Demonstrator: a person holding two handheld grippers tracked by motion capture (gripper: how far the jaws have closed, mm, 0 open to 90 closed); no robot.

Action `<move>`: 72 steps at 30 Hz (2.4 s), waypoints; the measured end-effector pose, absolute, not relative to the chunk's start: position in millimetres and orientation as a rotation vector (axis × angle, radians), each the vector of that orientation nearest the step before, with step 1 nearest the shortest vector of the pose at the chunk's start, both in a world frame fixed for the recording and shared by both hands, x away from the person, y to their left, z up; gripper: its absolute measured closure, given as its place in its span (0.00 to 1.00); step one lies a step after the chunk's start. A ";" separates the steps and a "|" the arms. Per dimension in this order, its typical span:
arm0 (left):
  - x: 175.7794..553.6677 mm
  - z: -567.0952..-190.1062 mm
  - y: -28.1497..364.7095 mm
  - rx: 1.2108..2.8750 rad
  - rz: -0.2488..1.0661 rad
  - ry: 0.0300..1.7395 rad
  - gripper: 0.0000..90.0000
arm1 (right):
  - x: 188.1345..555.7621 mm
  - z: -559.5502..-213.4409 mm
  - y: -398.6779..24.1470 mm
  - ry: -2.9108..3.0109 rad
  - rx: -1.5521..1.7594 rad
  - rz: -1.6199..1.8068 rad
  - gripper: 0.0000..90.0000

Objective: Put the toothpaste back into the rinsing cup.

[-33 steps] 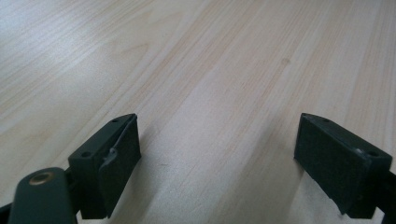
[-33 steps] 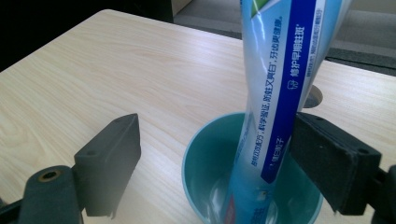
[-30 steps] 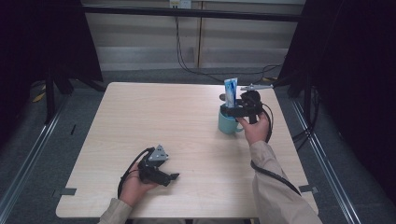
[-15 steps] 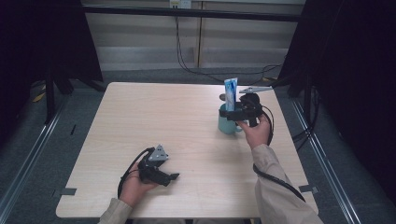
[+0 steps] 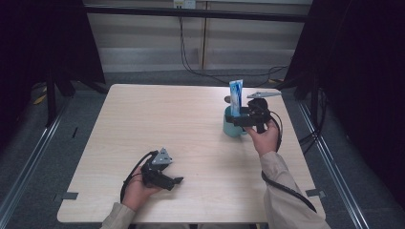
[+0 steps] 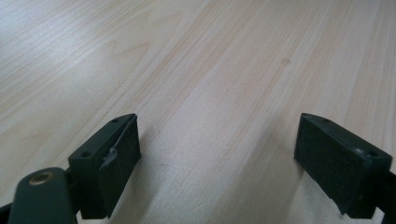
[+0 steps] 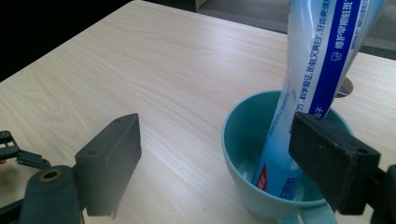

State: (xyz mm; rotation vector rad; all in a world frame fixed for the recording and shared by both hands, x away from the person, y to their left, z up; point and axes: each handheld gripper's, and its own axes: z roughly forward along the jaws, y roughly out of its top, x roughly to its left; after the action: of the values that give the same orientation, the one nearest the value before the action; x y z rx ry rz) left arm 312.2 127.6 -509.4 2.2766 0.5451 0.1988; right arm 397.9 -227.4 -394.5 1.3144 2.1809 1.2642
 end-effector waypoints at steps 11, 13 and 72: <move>312.2 -509.4 127.5 2.276 0.198 0.546 0.16 | 385.6 -388.6 -222.5 2.217 1.242 1.296 0.18; 312.2 -509.5 127.5 2.275 0.198 0.546 0.16 | 383.3 -388.6 -221.4 2.221 1.235 1.294 0.18; 312.2 -509.4 127.6 2.277 0.199 0.544 0.16 | 326.8 -448.5 -231.4 2.385 1.154 1.270 0.19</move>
State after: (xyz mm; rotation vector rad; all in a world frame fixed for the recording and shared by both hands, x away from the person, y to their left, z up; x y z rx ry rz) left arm 312.2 127.6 -509.4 2.2769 0.5444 0.1990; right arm 326.8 -231.4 -448.5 1.1538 2.3845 1.2702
